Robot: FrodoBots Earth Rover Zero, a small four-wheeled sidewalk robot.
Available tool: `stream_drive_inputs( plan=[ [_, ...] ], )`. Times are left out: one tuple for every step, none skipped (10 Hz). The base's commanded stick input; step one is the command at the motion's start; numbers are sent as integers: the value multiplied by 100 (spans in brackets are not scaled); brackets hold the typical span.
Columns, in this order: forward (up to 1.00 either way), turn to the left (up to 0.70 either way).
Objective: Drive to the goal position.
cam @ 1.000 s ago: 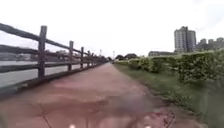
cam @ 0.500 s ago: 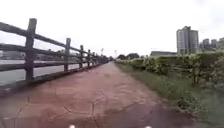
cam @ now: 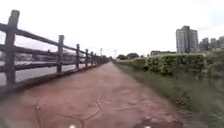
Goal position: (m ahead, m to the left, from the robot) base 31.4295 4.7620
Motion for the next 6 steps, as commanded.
stream_drive_inputs(
  plan=[
    [100,2],
    [100,2],
    [100,2],
    [100,2],
    [100,2],
    [100,2]
  ],
)
